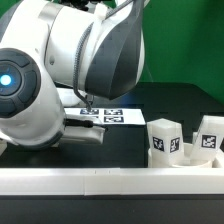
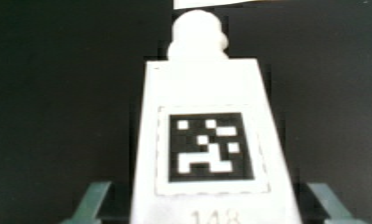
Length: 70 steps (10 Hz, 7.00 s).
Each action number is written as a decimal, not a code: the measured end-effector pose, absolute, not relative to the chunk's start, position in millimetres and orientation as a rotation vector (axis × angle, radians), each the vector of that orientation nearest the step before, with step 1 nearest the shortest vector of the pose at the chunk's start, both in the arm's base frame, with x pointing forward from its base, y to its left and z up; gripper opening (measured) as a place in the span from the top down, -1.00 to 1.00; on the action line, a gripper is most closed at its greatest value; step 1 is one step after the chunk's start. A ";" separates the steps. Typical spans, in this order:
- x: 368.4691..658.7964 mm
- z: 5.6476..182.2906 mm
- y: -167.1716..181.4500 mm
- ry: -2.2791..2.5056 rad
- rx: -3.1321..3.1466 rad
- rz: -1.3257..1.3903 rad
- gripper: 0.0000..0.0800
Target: Assemble stool
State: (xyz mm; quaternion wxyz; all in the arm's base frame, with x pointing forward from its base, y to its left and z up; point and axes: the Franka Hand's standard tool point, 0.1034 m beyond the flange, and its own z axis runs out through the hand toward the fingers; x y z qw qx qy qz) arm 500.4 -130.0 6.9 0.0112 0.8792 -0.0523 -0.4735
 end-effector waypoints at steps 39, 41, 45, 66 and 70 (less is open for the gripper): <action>580.2 110.2 86.2 -0.069 3.003 0.823 0.16; 577.5 102.6 86.8 -0.057 3.001 0.810 0.16; 578.5 97.9 85.7 -0.037 2.989 0.822 0.16; 583.3 87.7 86.0 0.021 2.974 0.807 0.16; 584.4 86.8 85.9 0.031 2.963 0.836 0.16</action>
Offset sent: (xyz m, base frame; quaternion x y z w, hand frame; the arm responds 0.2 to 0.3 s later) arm 0.0021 0.0457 0.0731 -0.0157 -0.0345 0.0910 0.9951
